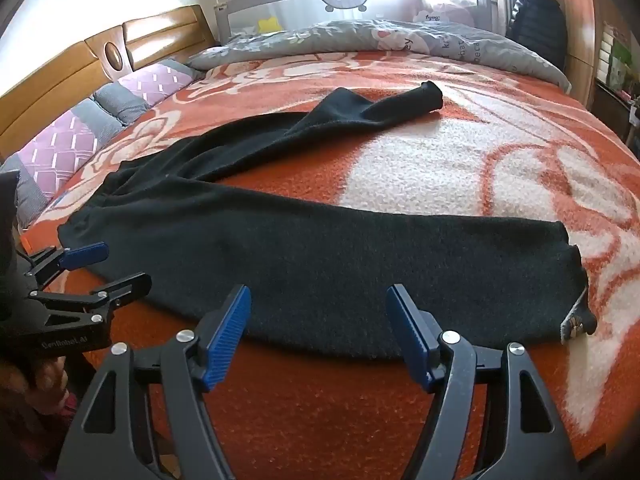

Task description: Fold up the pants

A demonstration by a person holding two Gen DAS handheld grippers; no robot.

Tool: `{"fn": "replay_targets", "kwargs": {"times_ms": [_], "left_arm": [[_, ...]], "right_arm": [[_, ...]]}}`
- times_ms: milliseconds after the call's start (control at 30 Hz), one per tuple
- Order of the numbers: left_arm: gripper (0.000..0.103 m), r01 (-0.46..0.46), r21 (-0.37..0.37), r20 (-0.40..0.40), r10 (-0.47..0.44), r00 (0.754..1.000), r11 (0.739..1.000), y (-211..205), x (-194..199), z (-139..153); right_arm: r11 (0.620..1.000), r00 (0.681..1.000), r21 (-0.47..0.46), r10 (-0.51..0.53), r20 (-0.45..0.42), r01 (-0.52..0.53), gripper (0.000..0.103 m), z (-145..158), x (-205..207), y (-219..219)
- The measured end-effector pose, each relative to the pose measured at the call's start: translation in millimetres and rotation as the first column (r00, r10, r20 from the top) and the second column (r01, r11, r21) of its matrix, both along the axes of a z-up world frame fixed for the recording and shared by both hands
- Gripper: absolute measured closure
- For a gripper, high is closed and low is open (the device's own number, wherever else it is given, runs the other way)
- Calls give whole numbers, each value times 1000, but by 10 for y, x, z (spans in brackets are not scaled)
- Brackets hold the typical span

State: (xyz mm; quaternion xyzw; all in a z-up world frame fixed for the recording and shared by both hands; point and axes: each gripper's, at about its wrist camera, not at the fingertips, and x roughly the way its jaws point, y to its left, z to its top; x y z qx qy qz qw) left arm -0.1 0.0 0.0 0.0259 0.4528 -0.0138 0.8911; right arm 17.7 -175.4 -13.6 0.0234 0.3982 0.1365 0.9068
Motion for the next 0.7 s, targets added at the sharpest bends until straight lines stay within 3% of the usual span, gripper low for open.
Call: {"fn": "replay_targets", "kwargs": {"times_ms": [700], "left_arm": [[17, 6, -5, -8, -6, 1000, 1000, -20, 16, -31]], "right_arm": [[1000, 1000, 8, 1, -9, -1, 30, 3, 32, -36]]}}
